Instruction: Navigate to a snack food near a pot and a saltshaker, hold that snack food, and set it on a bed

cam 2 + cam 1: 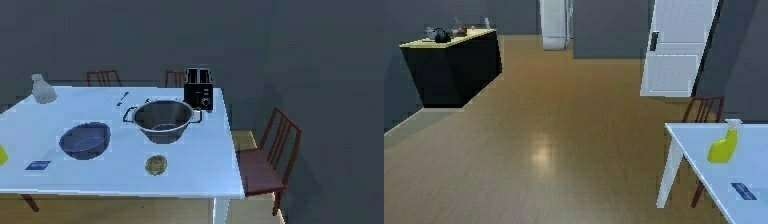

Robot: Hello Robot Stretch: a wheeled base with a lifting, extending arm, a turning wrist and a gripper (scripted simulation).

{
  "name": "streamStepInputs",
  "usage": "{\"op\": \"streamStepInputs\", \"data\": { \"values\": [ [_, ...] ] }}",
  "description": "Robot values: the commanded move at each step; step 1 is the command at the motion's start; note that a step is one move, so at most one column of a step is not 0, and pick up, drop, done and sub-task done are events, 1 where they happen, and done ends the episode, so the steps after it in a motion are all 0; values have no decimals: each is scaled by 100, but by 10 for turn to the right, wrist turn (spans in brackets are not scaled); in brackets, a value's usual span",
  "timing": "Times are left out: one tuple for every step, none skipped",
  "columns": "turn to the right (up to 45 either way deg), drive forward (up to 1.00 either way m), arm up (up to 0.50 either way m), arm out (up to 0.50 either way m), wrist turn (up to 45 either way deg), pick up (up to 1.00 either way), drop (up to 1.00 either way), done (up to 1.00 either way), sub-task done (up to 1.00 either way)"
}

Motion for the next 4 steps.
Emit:
{"op": "streamStepInputs", "data": {
  "values": [
    [0, 0, 36, 0, 0, 0, 0, 0, 0],
    [0, 0, 0, 32, 0, 0, 0, 0, 0],
    [0, 0, 0, 0, 450, 0, 0, 0, 0],
    [0, 0, 0, 0, 450, 0, 0, 0, 0]
  ]
}}
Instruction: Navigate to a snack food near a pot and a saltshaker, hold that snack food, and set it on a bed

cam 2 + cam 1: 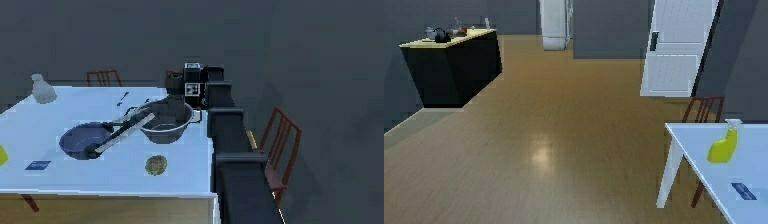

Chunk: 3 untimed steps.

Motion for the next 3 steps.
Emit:
{"op": "streamStepInputs", "data": {
  "values": [
    [0, 0, 0, 0, 450, 0, 0, 0, 0],
    [0, 0, 0, 0, 120, 0, 0, 0, 0],
    [0, 0, -30, 0, 0, 0, 0, 0, 0]
  ]
}}
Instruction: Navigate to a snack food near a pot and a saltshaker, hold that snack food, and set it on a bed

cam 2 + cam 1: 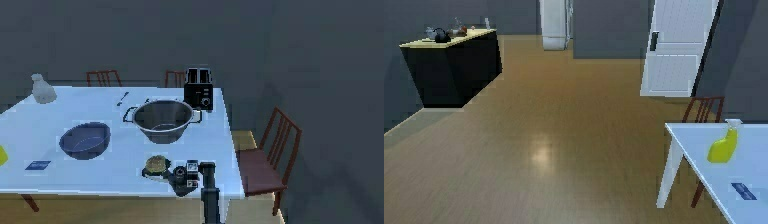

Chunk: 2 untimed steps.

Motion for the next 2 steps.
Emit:
{"op": "streamStepInputs", "data": {
  "values": [
    [0, 0, 0, 0, 0, 100, 0, 0, 0],
    [0, 0, 10, 0, 0, 0, 0, 0, 0]
  ]
}}
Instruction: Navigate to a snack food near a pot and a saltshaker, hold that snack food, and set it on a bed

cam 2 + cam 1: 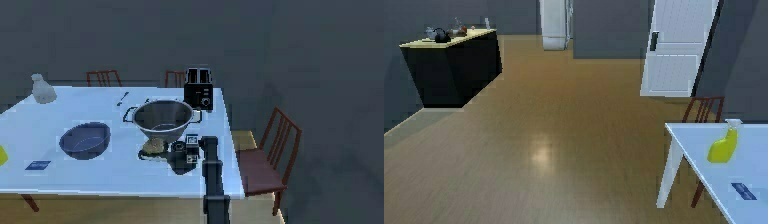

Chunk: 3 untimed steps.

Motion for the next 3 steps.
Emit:
{"op": "streamStepInputs", "data": {
  "values": [
    [0, 0, 22, 0, 0, 0, 0, 0, 0],
    [0, 0, 0, 0, -450, 0, 0, 0, 0],
    [0, 0, 0, 0, -450, 0, 0, 0, 0]
  ]
}}
